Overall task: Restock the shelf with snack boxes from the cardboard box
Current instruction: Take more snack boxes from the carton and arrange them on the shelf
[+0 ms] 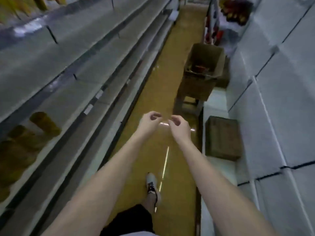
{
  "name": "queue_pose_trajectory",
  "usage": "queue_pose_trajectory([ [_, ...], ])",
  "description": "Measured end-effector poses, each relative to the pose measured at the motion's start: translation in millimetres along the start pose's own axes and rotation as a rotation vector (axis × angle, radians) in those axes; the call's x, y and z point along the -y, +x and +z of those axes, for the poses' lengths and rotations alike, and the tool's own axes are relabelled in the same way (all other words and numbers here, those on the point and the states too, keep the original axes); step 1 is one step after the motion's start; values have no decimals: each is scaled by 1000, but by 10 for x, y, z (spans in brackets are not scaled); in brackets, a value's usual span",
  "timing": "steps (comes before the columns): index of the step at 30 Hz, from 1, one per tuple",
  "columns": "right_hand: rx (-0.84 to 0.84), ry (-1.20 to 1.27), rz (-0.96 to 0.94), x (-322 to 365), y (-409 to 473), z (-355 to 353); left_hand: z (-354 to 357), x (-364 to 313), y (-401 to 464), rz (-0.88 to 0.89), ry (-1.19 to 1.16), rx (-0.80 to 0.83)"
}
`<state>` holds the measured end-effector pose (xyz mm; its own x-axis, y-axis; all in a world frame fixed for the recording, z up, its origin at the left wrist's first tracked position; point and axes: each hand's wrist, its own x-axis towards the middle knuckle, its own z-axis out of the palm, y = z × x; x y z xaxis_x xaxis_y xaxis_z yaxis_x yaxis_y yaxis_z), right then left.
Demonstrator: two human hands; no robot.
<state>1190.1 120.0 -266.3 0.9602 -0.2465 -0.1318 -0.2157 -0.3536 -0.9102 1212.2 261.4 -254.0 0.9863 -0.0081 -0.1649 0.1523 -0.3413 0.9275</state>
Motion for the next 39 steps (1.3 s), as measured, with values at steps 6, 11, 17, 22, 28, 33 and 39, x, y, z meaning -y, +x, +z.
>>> queue_pose_trajectory([
  [6,-64,-20,104,-166,968,-186,479,-119,1001,-64,-107,56],
  [11,-4,-85,145,-36,1908,-174,591,-265,1965,-129,-71,120],
  [17,-100,-55,188,22,2752,-306,812,-661,2944,-55,-60,120],
  [22,-203,-39,105,69,3483,-524,1086,-910,3679,44,-41,91],
  [28,-253,10,136,56,4716,-731,1583,-1037,4794,39,50,121],
  [33,-236,58,211,-1,5842,-919,2000,-1258,5831,21,142,101],
  [39,-211,44,312,-116,6942,-1228,2492,-1639,6866,0,208,164],
])
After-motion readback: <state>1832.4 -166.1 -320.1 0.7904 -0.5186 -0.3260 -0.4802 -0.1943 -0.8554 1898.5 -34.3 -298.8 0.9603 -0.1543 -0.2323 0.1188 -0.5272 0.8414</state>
